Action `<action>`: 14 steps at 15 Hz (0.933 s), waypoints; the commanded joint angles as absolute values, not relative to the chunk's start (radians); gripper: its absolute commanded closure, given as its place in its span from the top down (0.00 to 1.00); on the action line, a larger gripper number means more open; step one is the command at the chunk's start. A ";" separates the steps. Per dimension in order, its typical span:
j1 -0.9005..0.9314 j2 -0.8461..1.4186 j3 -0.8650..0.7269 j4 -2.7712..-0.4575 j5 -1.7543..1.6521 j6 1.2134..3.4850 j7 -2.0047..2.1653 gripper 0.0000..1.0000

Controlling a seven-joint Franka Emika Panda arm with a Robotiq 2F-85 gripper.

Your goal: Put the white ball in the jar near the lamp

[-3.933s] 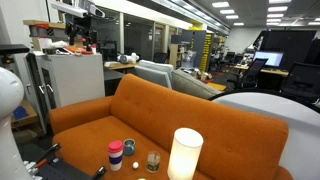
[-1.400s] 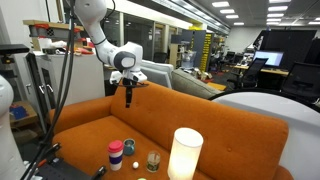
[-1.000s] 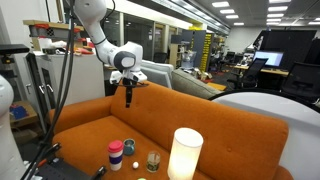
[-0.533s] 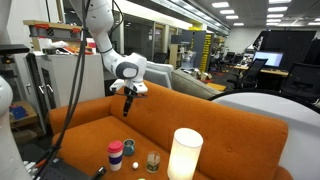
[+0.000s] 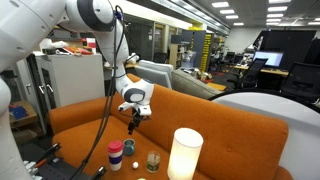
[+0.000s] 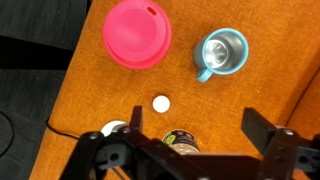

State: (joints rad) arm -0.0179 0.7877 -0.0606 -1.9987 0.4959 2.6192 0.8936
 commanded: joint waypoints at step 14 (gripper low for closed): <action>-0.047 0.928 -0.056 -1.909 0.505 2.628 0.939 1.00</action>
